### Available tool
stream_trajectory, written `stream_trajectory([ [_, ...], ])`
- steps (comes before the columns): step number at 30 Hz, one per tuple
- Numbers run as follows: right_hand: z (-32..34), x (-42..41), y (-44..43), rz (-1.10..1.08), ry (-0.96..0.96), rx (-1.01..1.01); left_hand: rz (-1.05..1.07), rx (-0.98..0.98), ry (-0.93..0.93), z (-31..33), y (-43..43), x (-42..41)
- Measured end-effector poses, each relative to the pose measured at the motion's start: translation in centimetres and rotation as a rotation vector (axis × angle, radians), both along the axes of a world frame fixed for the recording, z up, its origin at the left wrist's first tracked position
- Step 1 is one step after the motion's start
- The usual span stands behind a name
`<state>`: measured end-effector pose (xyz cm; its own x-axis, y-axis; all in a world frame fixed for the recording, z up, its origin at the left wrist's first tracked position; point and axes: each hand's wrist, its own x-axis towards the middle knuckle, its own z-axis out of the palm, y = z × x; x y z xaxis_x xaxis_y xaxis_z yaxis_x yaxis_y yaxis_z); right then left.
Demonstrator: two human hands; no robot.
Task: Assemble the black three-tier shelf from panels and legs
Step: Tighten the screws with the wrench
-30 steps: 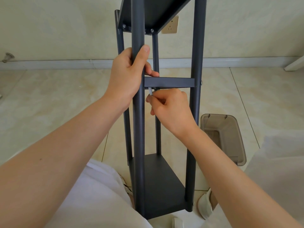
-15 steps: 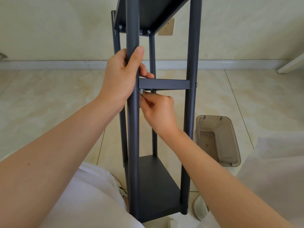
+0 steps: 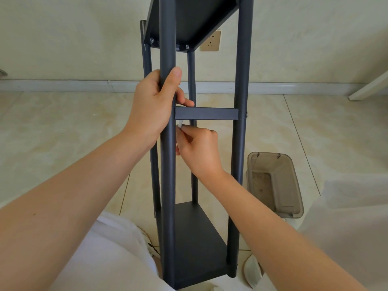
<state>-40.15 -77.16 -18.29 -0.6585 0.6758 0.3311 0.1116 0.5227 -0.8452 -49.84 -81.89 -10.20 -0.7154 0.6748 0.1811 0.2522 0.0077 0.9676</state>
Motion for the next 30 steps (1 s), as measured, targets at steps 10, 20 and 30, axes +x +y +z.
stream_trajectory([
  [10, 8.0, 6.7, 3.0, 0.269, -0.546, -0.387, 0.033, 0.009, -0.013, 0.1, -0.3, -0.3],
  [20, 13.9, 7.5, 9.7, 0.195, -0.614, -0.208, 0.083, 0.013, -0.005, 0.1, -0.4, -1.0],
  [30, 11.9, 7.2, 13.0, 0.071, -0.347, -0.375, 0.029, 0.022, 0.043, -0.4, -0.5, -0.2],
])
